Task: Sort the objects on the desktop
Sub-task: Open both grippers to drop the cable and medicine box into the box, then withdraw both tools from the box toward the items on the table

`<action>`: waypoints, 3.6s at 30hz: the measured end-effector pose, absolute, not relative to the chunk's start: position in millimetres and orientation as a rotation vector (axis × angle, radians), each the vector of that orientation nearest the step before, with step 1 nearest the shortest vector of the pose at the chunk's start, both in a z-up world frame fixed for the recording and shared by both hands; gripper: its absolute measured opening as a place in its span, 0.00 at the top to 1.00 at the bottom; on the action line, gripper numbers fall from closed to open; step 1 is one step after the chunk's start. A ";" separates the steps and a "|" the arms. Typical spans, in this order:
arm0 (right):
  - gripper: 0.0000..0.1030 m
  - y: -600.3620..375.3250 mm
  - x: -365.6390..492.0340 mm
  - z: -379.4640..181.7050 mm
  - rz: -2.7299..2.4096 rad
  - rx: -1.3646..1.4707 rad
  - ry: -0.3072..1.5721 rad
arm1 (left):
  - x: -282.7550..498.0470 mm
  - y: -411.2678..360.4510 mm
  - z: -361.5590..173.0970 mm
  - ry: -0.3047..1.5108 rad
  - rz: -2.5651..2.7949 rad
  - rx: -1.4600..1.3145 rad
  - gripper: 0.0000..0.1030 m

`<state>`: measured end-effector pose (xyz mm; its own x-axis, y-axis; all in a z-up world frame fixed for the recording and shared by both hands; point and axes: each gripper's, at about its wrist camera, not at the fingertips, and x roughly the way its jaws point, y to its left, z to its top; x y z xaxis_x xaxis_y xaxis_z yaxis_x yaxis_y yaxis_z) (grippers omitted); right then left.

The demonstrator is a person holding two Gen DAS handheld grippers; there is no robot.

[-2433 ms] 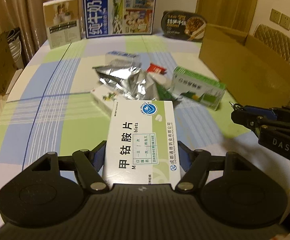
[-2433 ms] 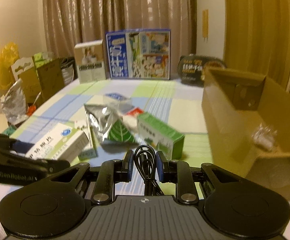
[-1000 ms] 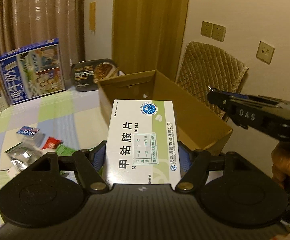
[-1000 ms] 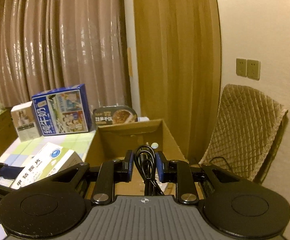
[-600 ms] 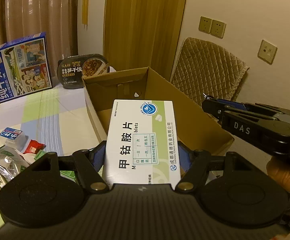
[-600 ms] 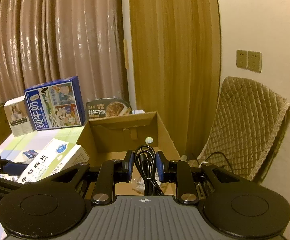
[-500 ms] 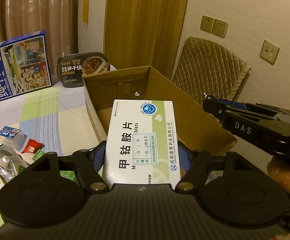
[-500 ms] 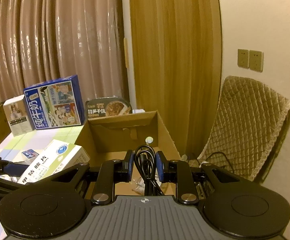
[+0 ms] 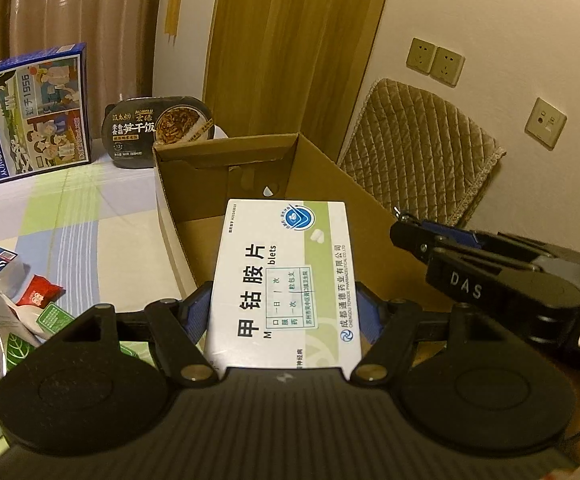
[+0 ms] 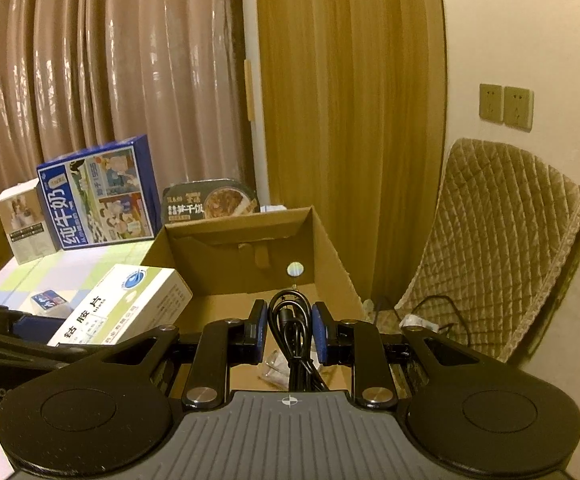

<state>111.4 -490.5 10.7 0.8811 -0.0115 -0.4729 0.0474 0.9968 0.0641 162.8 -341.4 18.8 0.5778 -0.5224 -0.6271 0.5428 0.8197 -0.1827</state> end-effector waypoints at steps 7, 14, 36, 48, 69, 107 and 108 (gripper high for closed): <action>0.80 -491.2 114.8 8.7 -0.031 0.072 0.498 | 171.2 -342.8 15.0 0.734 -0.623 0.019 0.29; 0.80 -490.0 115.4 4.9 -0.027 0.073 0.505 | 170.4 -331.4 14.5 0.723 -0.603 0.023 0.19; 0.21 -488.7 98.0 18.7 -0.043 0.077 0.448 | 159.8 -301.5 15.3 0.748 -0.500 0.033 0.01; 0.12 -484.5 55.3 44.7 -0.072 0.123 0.408 | 137.0 -271.2 21.1 0.764 -0.403 -0.012 0.01; 0.06 -374.7 7.1 65.3 0.165 0.098 0.392 | 68.5 -131.4 27.3 0.705 -0.243 -0.005 0.01; 0.06 -274.7 69.1 -21.6 0.381 -0.085 0.575 | 126.3 -47.3 -24.3 0.810 -0.126 0.002 0.01; 0.06 -273.5 73.1 -24.0 0.381 -0.095 0.577 | 129.7 -48.4 -26.7 0.816 -0.128 0.005 0.01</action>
